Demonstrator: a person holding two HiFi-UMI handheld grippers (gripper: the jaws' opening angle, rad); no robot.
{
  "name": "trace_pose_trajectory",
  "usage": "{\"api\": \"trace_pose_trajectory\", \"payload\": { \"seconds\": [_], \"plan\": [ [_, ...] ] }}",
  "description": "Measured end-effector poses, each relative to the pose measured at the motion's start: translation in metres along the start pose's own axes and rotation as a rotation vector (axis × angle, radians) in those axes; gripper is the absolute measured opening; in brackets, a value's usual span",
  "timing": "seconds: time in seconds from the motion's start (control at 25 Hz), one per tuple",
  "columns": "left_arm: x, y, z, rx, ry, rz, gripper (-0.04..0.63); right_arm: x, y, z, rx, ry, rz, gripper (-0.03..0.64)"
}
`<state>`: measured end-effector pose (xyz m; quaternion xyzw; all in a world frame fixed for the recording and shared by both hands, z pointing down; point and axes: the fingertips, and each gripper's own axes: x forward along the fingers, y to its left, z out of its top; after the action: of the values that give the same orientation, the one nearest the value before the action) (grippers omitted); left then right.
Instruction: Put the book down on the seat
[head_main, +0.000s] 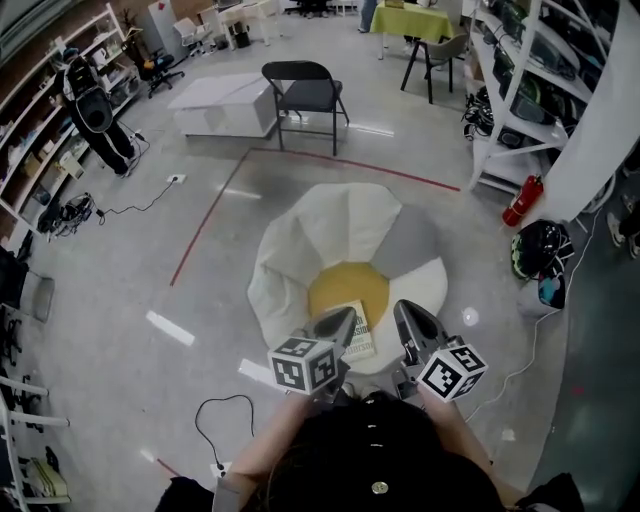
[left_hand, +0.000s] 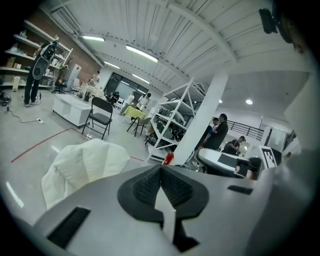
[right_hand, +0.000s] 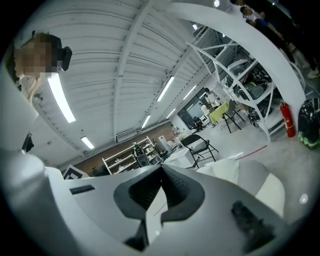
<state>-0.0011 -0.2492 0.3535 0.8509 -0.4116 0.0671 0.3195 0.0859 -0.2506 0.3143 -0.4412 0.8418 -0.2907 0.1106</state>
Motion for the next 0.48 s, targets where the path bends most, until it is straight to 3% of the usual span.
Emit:
{"api": "trace_pose_trajectory", "payload": {
  "seconds": [0.48],
  "plan": [
    [-0.012,0.019,-0.007,-0.041,-0.007,0.037,0.011,0.013,0.014,-0.014,-0.063,0.051,-0.023,0.012]
  ]
}}
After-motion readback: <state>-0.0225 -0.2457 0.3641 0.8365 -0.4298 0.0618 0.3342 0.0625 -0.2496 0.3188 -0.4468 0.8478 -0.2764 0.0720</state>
